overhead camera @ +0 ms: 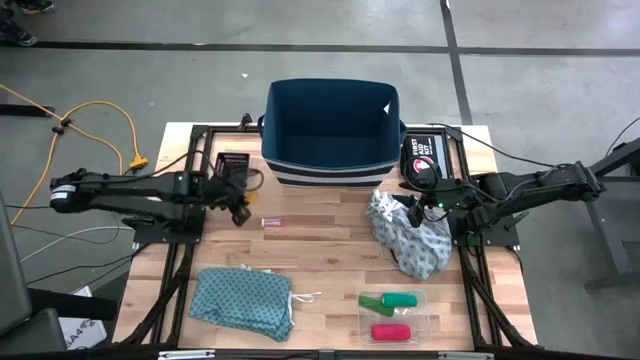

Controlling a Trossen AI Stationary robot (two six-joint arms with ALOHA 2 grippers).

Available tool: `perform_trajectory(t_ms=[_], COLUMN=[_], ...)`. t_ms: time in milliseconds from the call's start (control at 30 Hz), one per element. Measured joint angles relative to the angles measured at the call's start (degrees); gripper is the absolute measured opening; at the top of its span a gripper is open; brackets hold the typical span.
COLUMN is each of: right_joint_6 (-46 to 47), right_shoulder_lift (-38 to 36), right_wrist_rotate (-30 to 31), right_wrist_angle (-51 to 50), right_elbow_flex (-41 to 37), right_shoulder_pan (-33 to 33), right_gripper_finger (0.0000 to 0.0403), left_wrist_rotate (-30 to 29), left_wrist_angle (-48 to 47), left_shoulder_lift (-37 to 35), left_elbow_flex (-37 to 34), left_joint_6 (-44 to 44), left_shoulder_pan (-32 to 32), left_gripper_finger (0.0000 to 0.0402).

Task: Pick & Place Medicine items
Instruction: Put the transparent orange medicine bottle into the black bin

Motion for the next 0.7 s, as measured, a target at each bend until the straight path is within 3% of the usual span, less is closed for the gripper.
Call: perform_trajectory(t_ms=[167,700], right_joint_6=[0.0,0.0], right_shoulder_lift=[0.0,0.0], right_wrist_rotate=[-0.01,0.01], right_wrist_angle=[0.0,0.0], right_elbow_flex=[0.0,0.0], right_shoulder_pan=[0.0,-0.02], right_gripper_finger=[0.0184,0.0184], left_wrist_rotate=[-0.02,0.28], left_wrist_angle=[-0.16,-2.44], left_shoulder_lift=[0.0,1.17], left_elbow_flex=[0.0,0.0], left_joint_6=[-3.94,-2.74], left_shoulder_pan=[7.61,24.69], left_gripper_finger=[0.0093,0.0093])
